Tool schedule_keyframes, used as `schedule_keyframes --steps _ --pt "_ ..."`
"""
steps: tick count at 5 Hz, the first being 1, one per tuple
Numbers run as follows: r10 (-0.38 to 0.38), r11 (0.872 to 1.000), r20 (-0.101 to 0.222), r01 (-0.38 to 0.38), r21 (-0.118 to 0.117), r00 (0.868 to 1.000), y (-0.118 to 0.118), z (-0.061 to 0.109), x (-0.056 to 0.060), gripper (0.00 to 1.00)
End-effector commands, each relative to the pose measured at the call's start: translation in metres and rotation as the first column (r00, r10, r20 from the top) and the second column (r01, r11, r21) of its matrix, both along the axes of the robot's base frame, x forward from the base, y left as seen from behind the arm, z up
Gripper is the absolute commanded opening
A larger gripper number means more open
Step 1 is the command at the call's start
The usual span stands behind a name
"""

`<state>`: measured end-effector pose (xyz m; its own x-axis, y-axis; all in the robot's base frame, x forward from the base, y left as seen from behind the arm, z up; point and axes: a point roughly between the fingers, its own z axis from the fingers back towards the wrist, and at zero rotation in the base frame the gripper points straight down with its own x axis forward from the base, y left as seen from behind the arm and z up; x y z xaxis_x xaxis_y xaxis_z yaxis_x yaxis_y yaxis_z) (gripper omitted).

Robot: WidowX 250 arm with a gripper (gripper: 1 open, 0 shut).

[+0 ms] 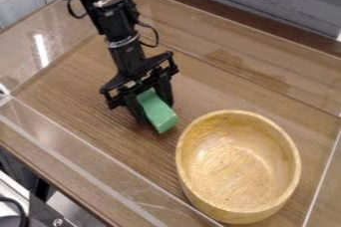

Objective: Remove the green block from inside the brown bowl and put it on the table

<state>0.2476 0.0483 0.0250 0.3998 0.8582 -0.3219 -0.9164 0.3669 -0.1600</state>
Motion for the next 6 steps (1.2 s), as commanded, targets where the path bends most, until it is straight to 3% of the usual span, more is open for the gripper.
schedule_keyframes --steps 1,6 --pt "0.016 1.0 0.024 -0.016 0.004 1.0 0.0044 0.0065 0.0046 0.0" --pt "0.043 0.999 0.005 -0.043 -0.02 0.999 0.004 0.005 0.0059 0.0"
